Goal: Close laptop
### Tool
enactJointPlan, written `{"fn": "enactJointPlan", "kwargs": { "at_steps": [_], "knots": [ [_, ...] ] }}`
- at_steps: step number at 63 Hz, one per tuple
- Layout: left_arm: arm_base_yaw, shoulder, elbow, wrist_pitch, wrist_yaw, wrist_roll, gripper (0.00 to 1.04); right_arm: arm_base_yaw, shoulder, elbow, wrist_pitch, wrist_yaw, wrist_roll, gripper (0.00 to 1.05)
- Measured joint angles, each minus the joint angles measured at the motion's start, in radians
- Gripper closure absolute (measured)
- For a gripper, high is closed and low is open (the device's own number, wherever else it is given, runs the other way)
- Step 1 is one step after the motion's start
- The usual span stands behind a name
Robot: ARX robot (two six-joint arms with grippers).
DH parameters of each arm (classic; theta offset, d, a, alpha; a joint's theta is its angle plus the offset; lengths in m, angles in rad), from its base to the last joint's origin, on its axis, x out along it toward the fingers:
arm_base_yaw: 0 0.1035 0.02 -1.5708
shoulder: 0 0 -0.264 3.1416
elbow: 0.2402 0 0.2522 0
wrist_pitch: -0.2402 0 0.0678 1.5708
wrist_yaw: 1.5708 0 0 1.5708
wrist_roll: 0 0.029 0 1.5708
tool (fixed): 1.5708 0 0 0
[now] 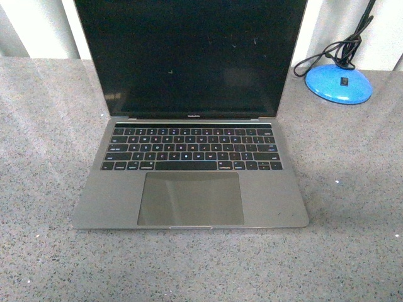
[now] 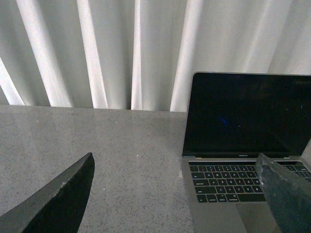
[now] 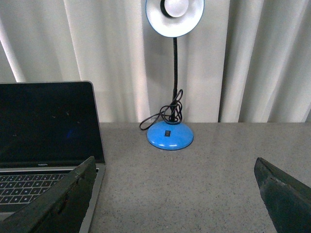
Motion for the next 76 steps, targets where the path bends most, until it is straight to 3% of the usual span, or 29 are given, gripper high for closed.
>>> {"fn": "enactJointPlan", "kwargs": {
  "at_steps": [66,67,69,71,73,76],
  "knots": [
    [0.000,0.000,0.000,0.000,0.000,0.000,0.07,0.000,0.000,0.000,0.000,0.000,0.000,0.10],
    [0.000,0.000,0.000,0.000,0.000,0.000,0.07,0.000,0.002,0.001,-0.002,0.005,0.000,0.10],
    [-0.002,0.003,0.002,-0.004,-0.011,-0.002,0.07,0.033,0.062,0.048,-0.129,0.124,0.033,0.10],
    [-0.021,0.060,0.040,-0.121,-0.117,-0.051,0.07,0.040,0.188,0.111,-0.260,0.228,0.053,0.10],
    [-0.009,0.154,0.084,-0.198,-0.156,-0.105,0.07,0.019,0.282,0.134,-0.275,0.241,0.049,0.10],
    [0.033,0.256,0.105,-0.175,-0.127,-0.137,0.07,-0.040,0.415,0.153,-0.213,0.189,0.021,0.10]
  ]
}}
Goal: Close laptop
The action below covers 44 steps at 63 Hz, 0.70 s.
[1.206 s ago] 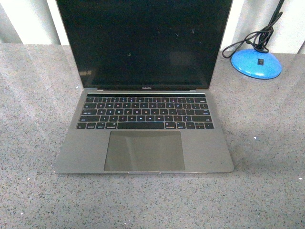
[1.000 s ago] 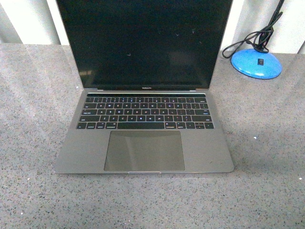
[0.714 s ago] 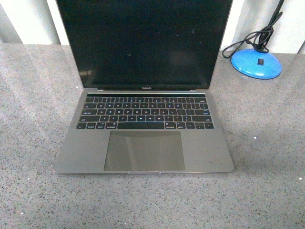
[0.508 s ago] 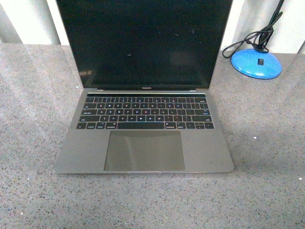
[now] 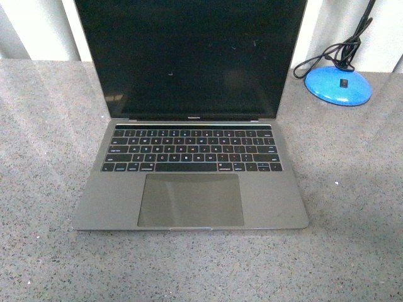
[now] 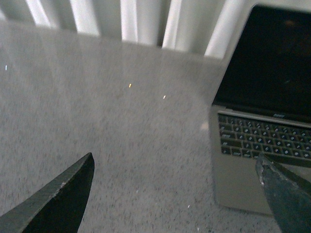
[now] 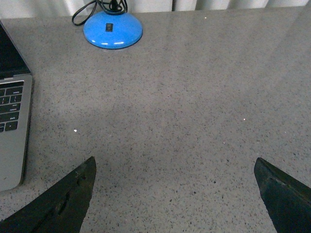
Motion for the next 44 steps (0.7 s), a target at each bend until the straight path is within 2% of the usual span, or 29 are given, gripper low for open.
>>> {"fn": "enactJointPlan", "kwargs": {
  "at_steps": [7,15,27,44],
  "knots": [
    [0.026,0.145,0.041,0.113,0.077,-0.011,0.07,-0.077,0.181,0.045,0.132,-0.093,-0.051,0.10],
    [-0.013,0.328,0.098,0.314,0.130,0.042,0.07,-0.089,0.393,0.122,0.274,-0.129,-0.103,0.10],
    [-0.059,0.642,0.211,0.553,0.149,0.063,0.07,-0.018,0.743,0.317,0.403,-0.113,-0.176,0.10],
    [-0.101,0.980,0.385,0.781,0.102,0.055,0.07,0.093,1.033,0.631,0.402,-0.163,-0.206,0.10]
  ]
}}
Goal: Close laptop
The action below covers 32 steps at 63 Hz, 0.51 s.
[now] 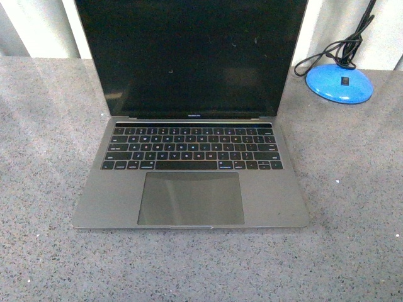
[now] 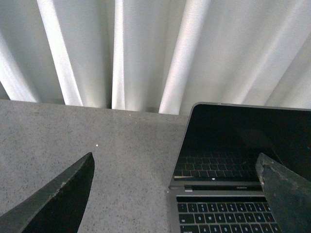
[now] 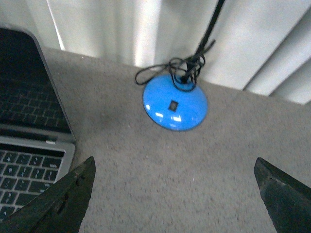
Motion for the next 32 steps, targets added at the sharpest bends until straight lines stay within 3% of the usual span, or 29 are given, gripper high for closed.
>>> {"fn": "enactJointPlan", "kwargs": {
  "at_steps": [21,25,32],
  "knots": [
    [-0.058,0.243,0.188,0.073,0.047,-0.054,0.07,0.080,0.225,0.277,-0.031,-0.014,0.018,0.10],
    [-0.063,0.264,0.216,0.085,0.050,-0.053,0.12,0.096,0.246,0.307,-0.033,-0.015,0.022,0.21],
    [-0.064,0.325,0.281,0.085,0.047,-0.046,0.37,0.122,0.285,0.362,-0.047,-0.030,0.028,0.46]
  ]
}}
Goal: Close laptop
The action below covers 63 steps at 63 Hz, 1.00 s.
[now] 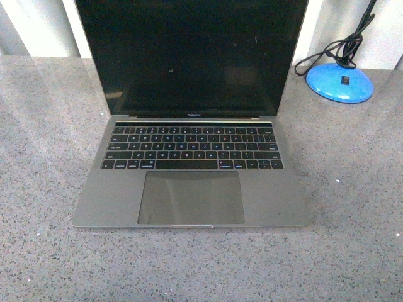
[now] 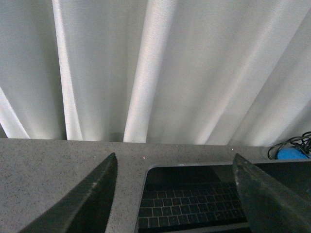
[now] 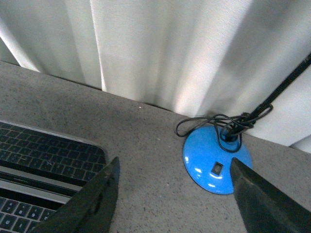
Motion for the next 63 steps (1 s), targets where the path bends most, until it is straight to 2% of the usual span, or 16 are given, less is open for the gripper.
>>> {"fn": "enactJointPlan", "kwargs": {
  "at_steps": [19,22,39,52,63],
  "knots": [
    [0.000,0.126,0.130,-0.084,0.012,-0.005,0.93,0.014,0.072,0.118,-0.063,-0.059,0.028,1.01],
    [-0.002,0.140,0.153,-0.102,0.013,-0.010,1.02,0.013,0.085,0.135,-0.071,-0.064,0.037,1.04],
    [-0.024,0.210,0.335,-0.177,0.006,-0.020,1.01,0.002,0.174,0.242,-0.110,-0.112,0.080,1.04],
    [-0.044,0.257,0.381,-0.217,-0.007,-0.017,1.01,0.003,0.233,0.308,-0.123,-0.132,0.089,1.04],
    [-0.049,0.297,0.432,-0.319,-0.021,-0.024,1.01,0.013,0.267,0.356,-0.140,-0.148,0.114,1.04]
  ]
}}
